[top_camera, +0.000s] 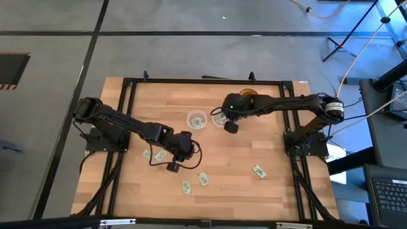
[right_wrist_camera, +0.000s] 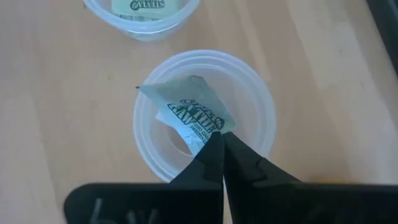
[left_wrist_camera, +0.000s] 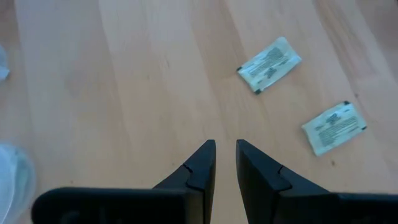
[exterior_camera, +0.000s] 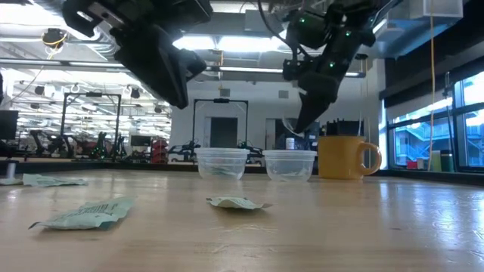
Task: Pick and place Stevia / Truvia into bins
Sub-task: Put the stevia packet into the right transparent container
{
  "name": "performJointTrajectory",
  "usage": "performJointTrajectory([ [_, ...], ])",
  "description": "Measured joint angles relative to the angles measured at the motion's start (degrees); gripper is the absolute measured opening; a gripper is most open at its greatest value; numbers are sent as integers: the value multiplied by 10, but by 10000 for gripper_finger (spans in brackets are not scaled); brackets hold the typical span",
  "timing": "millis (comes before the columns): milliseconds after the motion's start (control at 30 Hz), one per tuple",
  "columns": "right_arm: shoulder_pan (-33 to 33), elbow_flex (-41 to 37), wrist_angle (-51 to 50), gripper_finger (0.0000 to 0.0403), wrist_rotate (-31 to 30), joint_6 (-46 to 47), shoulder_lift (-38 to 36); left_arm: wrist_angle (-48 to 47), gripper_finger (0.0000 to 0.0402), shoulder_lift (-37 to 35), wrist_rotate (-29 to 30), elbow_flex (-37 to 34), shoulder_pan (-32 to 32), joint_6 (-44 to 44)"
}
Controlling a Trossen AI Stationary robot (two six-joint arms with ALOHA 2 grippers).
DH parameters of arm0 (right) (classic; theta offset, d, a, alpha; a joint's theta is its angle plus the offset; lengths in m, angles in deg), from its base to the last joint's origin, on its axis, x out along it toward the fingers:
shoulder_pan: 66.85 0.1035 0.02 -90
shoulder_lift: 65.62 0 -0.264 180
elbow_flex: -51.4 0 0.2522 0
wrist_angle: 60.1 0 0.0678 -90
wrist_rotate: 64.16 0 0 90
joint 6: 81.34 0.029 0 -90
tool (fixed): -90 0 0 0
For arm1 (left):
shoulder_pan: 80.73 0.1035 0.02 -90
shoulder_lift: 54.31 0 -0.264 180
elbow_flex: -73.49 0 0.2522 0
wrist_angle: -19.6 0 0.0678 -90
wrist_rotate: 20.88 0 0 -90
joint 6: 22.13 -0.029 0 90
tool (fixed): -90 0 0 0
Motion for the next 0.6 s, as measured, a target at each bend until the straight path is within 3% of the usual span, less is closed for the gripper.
performJointTrajectory([
  [600, -4, 0, 52, 18, -3, -2, 79, 20, 59, 3, 1, 0, -32, 25],
])
